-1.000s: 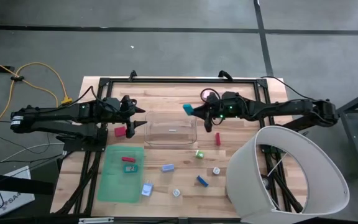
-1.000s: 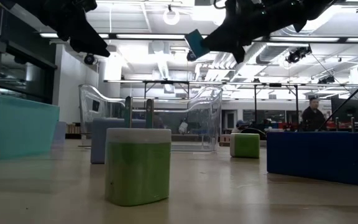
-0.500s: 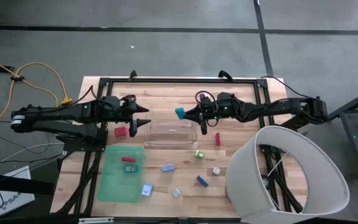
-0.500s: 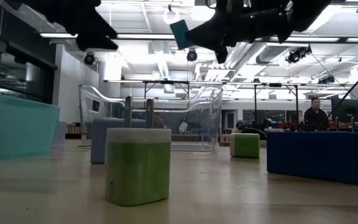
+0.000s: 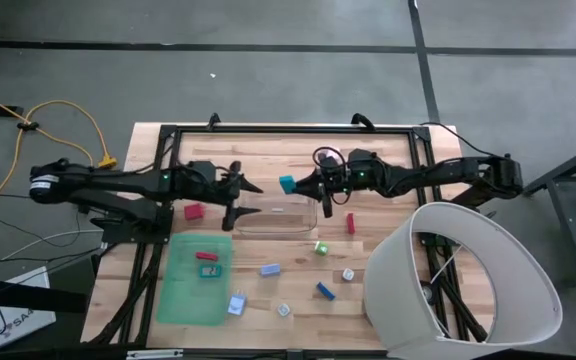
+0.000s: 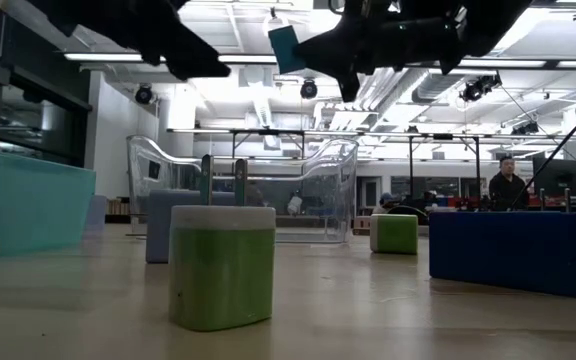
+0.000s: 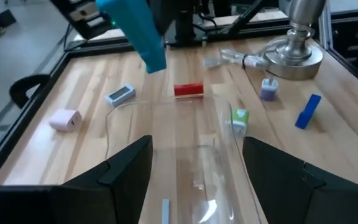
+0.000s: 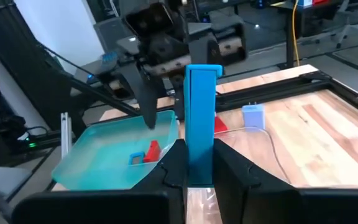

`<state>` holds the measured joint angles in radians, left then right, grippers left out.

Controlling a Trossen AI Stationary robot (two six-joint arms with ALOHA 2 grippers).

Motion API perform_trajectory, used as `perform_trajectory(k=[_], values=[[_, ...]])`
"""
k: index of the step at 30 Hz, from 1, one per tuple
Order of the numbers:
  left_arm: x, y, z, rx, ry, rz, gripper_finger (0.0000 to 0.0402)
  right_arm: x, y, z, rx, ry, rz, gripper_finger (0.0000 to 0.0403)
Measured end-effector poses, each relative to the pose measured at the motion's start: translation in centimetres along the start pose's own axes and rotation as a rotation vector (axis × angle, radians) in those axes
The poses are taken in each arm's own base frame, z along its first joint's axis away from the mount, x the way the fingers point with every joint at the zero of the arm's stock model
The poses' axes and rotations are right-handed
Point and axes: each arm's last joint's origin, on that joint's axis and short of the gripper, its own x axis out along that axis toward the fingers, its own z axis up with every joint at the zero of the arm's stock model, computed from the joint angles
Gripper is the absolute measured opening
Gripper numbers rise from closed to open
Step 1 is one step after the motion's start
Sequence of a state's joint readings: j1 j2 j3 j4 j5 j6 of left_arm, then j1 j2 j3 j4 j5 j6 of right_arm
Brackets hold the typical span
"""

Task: Pick & Place Office items
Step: Put the light blue digital clock into the green bin

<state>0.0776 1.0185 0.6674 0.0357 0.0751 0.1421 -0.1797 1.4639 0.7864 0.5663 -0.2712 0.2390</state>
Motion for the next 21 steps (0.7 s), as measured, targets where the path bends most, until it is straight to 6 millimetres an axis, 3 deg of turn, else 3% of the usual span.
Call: perform_trajectory(k=[3, 10, 21], values=[[1.1, 0.0, 0.0, 0.026, -0.025, 0.011, 0.0244, 0.1, 0.2, -0.1, -0.004, 0.003, 0.005, 0.004], [1.7, 1.4, 0.4, -0.08, -0.078, 0.302, 0.0244, 0.1, 0.5, -0.2, -0.009, 0.006, 0.015, 0.004], [1.4, 1.8, 1.9, -0.186, -0.267, 0.156, 0.0244, 0.1, 0.5, -0.1, -0.055, 0.0, 0.008, 0.0041]])
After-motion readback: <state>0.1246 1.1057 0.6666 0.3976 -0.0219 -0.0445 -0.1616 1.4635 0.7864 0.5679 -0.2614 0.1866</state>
